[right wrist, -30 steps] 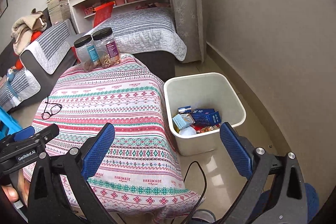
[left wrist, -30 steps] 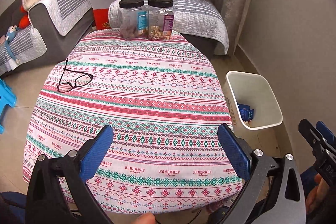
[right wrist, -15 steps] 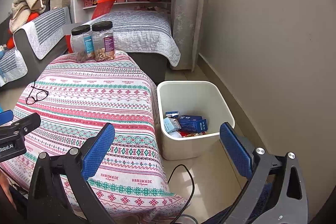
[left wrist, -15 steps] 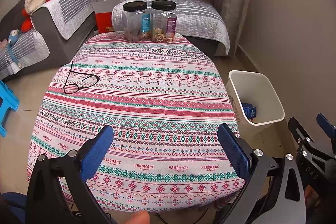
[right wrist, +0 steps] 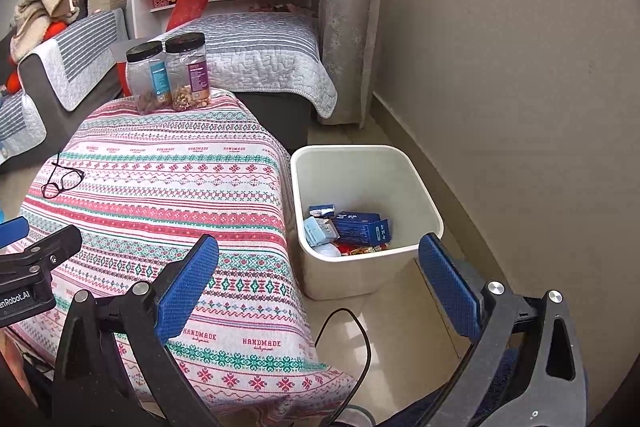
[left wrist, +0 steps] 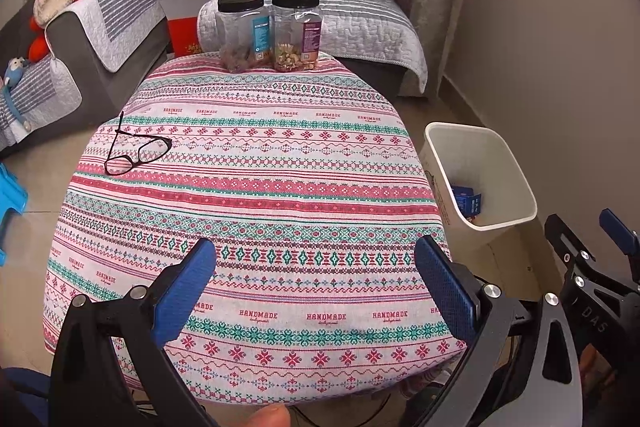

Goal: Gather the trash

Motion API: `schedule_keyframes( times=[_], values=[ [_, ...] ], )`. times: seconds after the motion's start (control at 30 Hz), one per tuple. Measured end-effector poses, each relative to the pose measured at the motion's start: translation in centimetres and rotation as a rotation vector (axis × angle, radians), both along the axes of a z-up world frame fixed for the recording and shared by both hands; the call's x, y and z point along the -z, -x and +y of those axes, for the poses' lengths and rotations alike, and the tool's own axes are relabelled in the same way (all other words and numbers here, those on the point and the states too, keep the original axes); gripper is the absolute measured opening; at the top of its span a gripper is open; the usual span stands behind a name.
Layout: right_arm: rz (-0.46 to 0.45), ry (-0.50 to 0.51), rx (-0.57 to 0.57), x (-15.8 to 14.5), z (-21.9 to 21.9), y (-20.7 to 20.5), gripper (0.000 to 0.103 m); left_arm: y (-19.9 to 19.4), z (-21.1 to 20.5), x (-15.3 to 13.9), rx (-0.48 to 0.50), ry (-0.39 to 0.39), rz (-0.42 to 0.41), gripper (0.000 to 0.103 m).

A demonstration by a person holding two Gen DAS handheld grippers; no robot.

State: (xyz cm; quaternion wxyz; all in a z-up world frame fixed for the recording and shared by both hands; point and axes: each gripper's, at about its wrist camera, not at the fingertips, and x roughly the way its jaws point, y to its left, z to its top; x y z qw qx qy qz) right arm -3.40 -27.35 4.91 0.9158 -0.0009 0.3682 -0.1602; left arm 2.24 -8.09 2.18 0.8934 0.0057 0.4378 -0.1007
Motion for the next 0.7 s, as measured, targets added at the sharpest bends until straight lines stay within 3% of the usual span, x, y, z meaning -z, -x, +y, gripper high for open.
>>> schedule_keyframes(
  times=[0.7],
  values=[
    [0.01, 0.016, 0.015, 0.23, -0.09, -0.17, 0.096, -0.05, -0.77, 0.03, 0.038, -0.003, -0.019, 0.096]
  ],
)
